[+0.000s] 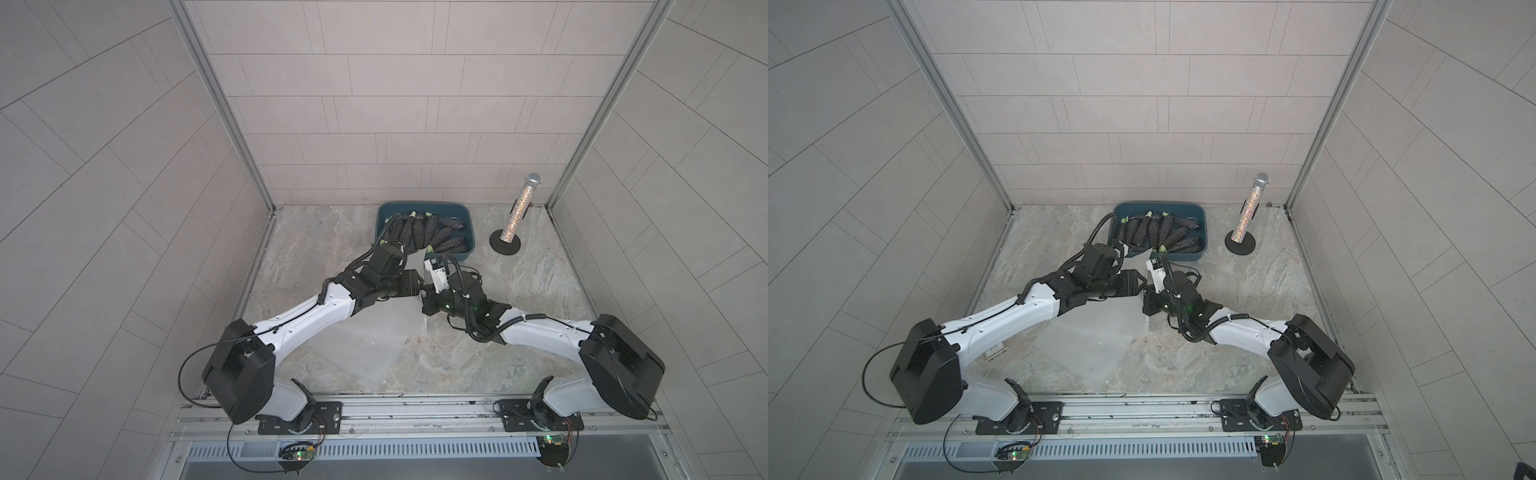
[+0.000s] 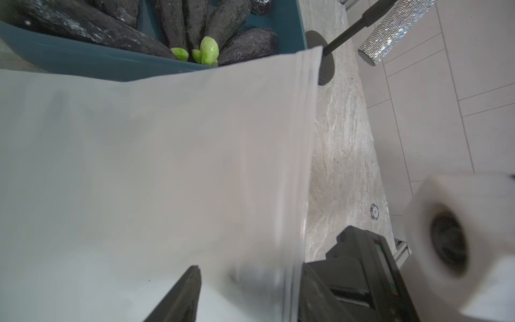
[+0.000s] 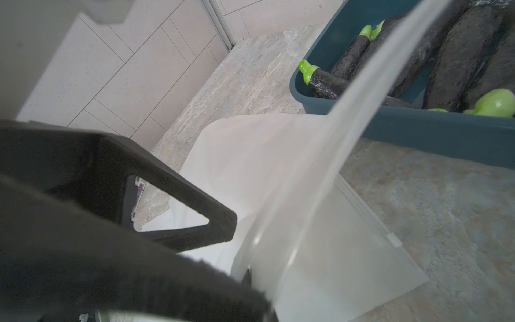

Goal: Place the eggplant in a zip-top bag and seal the zipper
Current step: Open the zipper food storage bag.

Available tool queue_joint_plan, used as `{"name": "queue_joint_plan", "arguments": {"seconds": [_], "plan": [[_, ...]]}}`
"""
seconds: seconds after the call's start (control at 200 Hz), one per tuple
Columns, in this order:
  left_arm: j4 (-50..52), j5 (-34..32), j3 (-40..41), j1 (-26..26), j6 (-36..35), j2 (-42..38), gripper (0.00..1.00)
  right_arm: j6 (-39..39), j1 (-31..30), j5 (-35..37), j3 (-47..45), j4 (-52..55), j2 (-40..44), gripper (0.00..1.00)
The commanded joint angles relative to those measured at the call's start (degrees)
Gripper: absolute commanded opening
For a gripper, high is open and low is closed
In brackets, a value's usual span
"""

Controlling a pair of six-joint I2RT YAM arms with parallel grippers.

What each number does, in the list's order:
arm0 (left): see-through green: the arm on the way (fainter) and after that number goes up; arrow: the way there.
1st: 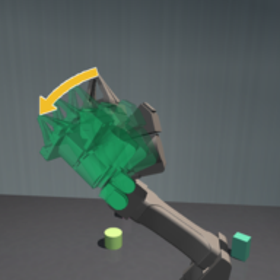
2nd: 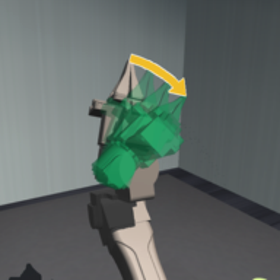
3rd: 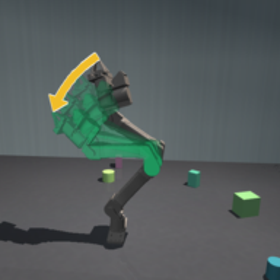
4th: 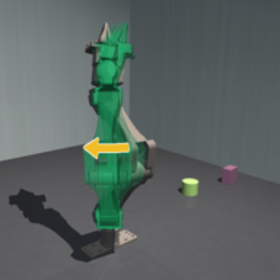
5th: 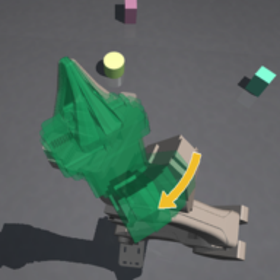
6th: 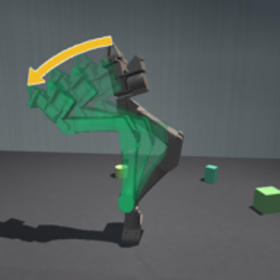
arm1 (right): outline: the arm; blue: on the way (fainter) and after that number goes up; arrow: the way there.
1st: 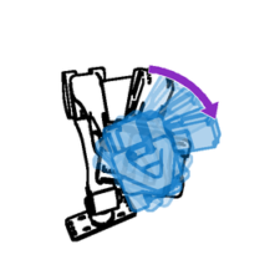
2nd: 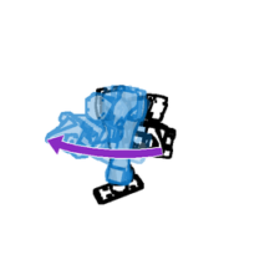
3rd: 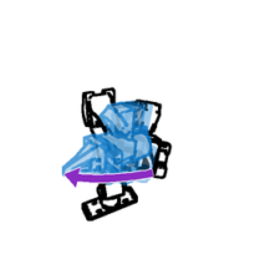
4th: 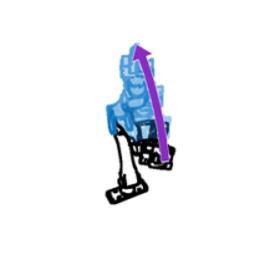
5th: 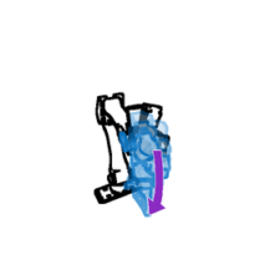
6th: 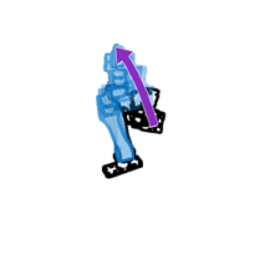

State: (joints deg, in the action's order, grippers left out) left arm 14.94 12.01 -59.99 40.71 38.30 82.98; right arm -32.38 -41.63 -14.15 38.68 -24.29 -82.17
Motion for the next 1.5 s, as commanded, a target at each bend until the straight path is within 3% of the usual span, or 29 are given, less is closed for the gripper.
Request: {"name": "queue_joint_plan", "arguments": {"seconds": [0.0,0.18,0.49,0.926,1.111,1.376,1.491], "plan": [[5.06,-5.9,-2.89,0.69,-3.6,-0.25,0.54,0.17,-0.39,2.23,1.41,2.54,1.29,0.0],[10.38,-10.96,-3.56,0.78,-6.78,-0.71,0.5,0.04,-0.47,5.07,2.1,5.42,2.1,0.0],[15.38,-15.03,-4.61,0.95,-9.05,-0.17,0.53,0.3,-2.51,7.91,2.72,5.69,3.37,0.0],[7.34,-8.74,-2.9,0.95,-3.75,-1.22,0.56,-1.59,-4.87,9.55,3.47,5.13,2.21,0.0],[6.32,-8.09,-1.89,0.95,-3.28,-0.97,0.43,-1.72,-5.04,9.76,4.02,5.38,1.68,0.0],[5.31,-6.72,-0.6,0.95,-3.23,-1.67,0.05,-3.21,-5.04,10.72,3.6,5.04,1.58,0.0],[9.5,-9.71,-0.72,0.95,-3.79,-2.91,0.0,-2.62,-4.96,11.43,5.74,6.46,0.66,0.0]]}}
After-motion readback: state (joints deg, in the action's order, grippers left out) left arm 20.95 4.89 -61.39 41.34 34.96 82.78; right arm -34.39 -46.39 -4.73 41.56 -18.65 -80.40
